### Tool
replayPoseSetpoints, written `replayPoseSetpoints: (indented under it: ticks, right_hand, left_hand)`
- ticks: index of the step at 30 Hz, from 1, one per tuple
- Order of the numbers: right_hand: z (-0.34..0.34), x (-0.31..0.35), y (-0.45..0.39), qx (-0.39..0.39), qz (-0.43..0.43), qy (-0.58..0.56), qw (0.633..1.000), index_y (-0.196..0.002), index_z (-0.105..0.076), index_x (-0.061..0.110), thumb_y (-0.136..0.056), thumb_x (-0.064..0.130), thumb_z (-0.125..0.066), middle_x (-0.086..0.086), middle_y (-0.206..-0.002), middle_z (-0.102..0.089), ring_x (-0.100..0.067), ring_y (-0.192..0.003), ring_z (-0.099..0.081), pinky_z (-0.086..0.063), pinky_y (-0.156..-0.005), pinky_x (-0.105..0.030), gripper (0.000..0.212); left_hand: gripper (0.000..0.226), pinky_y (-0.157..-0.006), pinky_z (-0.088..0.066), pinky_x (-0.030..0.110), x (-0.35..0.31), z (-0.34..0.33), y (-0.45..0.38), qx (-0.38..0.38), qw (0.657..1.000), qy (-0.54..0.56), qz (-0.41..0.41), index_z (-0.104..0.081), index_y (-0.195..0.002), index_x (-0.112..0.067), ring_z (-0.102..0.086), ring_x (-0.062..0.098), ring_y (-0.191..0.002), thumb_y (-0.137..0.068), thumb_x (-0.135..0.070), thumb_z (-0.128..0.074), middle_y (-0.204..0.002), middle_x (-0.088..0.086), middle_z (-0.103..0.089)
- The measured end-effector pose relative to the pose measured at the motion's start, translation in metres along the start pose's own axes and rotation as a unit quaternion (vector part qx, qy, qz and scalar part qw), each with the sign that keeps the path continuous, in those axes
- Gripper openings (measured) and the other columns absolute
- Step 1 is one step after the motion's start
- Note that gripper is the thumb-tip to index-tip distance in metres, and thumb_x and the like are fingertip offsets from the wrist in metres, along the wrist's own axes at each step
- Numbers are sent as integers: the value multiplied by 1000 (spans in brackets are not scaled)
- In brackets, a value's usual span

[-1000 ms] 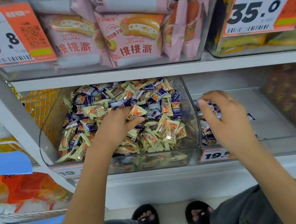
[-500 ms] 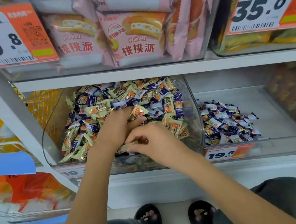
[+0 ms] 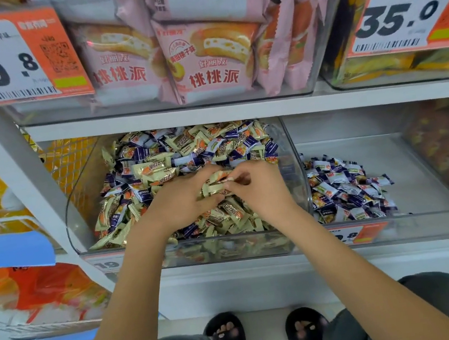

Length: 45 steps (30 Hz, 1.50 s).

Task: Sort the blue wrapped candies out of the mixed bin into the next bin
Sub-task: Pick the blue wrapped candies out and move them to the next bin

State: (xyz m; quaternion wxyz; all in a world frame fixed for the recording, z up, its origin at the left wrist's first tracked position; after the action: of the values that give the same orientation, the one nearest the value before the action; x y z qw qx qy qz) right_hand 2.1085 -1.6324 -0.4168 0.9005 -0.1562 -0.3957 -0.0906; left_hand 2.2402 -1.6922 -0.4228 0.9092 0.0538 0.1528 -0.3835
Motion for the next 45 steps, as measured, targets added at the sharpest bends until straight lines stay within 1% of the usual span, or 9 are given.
replayPoseSetpoints:
  ticks: [4,7,12,18,24,29,33,38,45]
  right_hand:
    - [16,7,35,51,61,21,997,-92,-63,24,-84,28,-68,8,-80,-61,-1,-69,-55,-47,-64,-13,10]
    - [-11,8,56,284,45,108,952,-106,-61,29,-90,56,-46,9,-96,-65,-8,-83,-61,-52,-76,-29,35]
    - [-28,9,55,359,66,223,904,-126,-49,27,-89,64,-36,1,-114,-61,-21,-101,-57,-46,-77,-31,54]
    - [3,21,62,244,74,13,967,-108,-63,26,-95,36,-48,5,-96,-66,-8,-72,-57,-48,-67,-26,22]
    - [119,-25,73,-168,60,95,979,-102,-66,24,-94,28,-48,7,-96,-61,-9,-90,-52,-36,-77,-9,20]
    - [109,-15,53,-156,103,140,972,-108,-66,18,-93,27,-55,1,-108,-62,-19,-103,-50,-32,-85,-20,20]
    - [41,20,6,29,158,196,967,-112,-54,18,-87,8,-58,-5,-102,-64,-23,-89,-60,-51,-76,-35,26]
    - [-13,-3,-29,143,63,219,963,-137,-31,10,-88,24,-63,-16,-126,-53,-34,-107,-54,-46,-85,-37,60]
    - [-24,-11,-29,41,29,60,997,-128,-45,9,-85,10,-65,-15,-118,-59,-30,-100,-59,-49,-83,-35,47]
  left_hand:
    - [50,-83,-44,32,0,-2,-1,-15,1000,-9,-24,-35,-136,-37,-55,24,-106,-90,-46,-52,-132,1,-54]
    - [50,-81,-43,31,2,-2,-2,-17,1000,-14,-21,-35,-136,-39,-58,23,-99,-90,-47,-51,-129,2,-57]
    - [50,-84,-47,35,6,-5,-2,-12,1000,2,-13,-35,-136,-40,-59,22,-99,-89,-49,-52,-125,2,-60]
    - [49,-87,-48,40,10,-4,-1,-12,999,34,-16,-38,-133,-42,-60,25,-102,-88,-44,-57,-124,5,-61]
    - [36,-91,-46,36,5,-6,2,57,996,69,-11,-49,-116,-51,-59,20,-104,-84,-40,-64,-125,-4,-60]
    - [43,-102,-38,35,-15,-9,5,112,987,103,-59,-59,-112,-44,-47,9,-114,-72,-61,-63,-122,-10,-54]
    - [67,-101,-36,28,-20,1,3,49,989,130,-57,-67,-108,-39,-46,7,-113,-59,-82,-51,-120,-8,-51]
    - [23,-89,-44,10,-9,28,10,-70,969,236,-19,-76,-89,-21,-57,-12,-102,-80,-39,-65,-111,-5,-69]
    - [13,-81,-46,6,-5,44,20,-184,930,316,20,-75,-93,-17,-64,-6,-92,-83,-13,-68,-96,-14,-69]
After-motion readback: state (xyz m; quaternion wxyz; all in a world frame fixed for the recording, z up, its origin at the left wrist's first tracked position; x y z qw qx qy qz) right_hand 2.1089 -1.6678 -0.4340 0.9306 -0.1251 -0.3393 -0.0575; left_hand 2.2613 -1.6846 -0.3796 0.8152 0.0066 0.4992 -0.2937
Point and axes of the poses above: each hand's wrist, its own y-axis away from the middle knuckle, its own z-axis out of the back of the hand, x = y × z, the point moved 5 cm from there along -y, towards the middle knuckle
